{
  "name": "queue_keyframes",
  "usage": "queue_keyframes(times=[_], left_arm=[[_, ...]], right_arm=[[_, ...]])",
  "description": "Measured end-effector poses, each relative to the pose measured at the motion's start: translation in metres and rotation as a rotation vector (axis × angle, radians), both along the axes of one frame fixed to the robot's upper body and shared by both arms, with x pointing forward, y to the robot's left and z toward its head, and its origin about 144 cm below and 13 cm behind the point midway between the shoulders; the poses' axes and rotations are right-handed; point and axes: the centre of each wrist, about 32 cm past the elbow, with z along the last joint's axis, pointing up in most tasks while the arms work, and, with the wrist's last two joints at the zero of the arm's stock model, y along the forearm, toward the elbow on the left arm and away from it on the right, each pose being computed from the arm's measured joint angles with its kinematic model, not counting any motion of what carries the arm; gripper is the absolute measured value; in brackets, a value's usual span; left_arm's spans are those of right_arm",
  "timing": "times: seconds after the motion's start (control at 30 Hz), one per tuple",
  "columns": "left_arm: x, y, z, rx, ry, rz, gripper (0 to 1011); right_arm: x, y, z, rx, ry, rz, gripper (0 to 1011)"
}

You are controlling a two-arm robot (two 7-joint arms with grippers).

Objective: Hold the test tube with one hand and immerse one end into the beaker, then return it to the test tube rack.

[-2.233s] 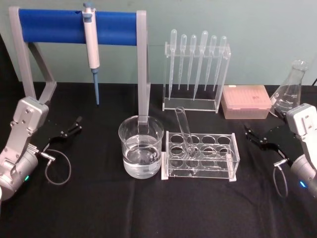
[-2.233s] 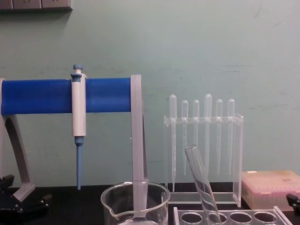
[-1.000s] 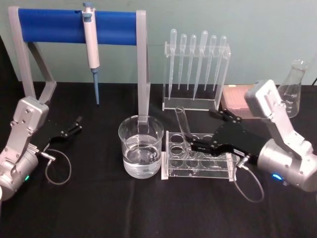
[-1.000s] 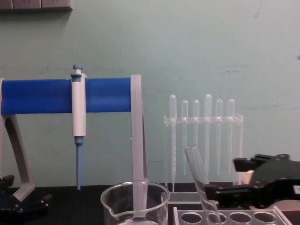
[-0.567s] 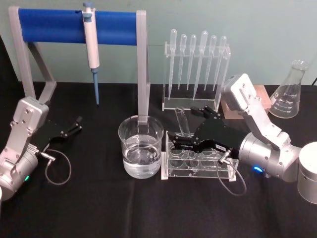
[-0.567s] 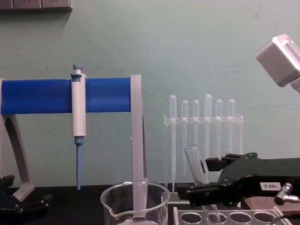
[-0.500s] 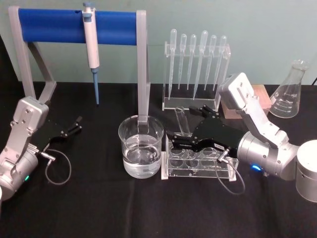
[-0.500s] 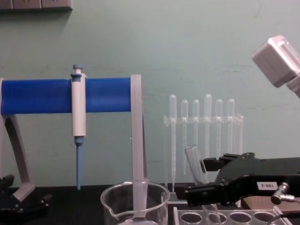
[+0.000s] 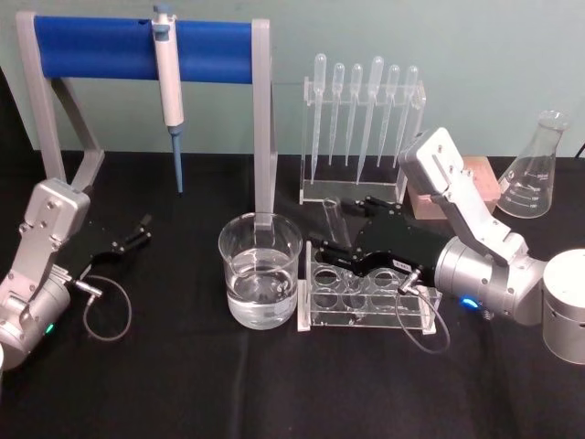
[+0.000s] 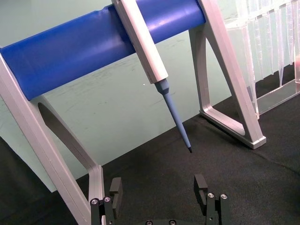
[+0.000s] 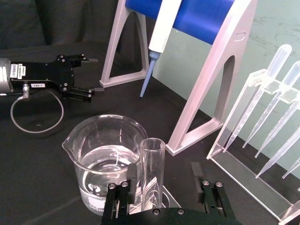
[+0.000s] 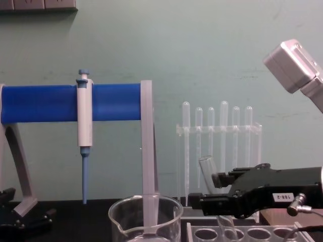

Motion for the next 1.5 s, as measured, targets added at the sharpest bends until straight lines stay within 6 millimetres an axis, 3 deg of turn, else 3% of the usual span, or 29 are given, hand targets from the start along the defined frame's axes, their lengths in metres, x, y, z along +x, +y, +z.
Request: queue_keyframes(times=[0.03,0.33,0.53,1.1,1.5], left_arm=[[0.0,0.0,0.0,0.0,0.0,0.0,1000],[0.0,0.0,0.0,0.0,0.0,0.0,1000],[0.0,0.0,0.0,0.0,0.0,0.0,1000],[0.0,0.0,0.0,0.0,0.0,0.0,1000],[0.0,0.0,0.0,0.0,0.0,0.0,1000]], right_arm=[[0.0,0.0,0.0,0.0,0.0,0.0,734],[0.002,0.001,-0.003,0.012,0.012,-0.004,390],[-0.002,0.0,-0.002,0.029,0.005,-0.003,242],[-0.032,-0.005,0.029,0.207,-0.153,-0.05,227],[-0.033,-0.005,0.03,0.237,-0.163,-0.074,227]])
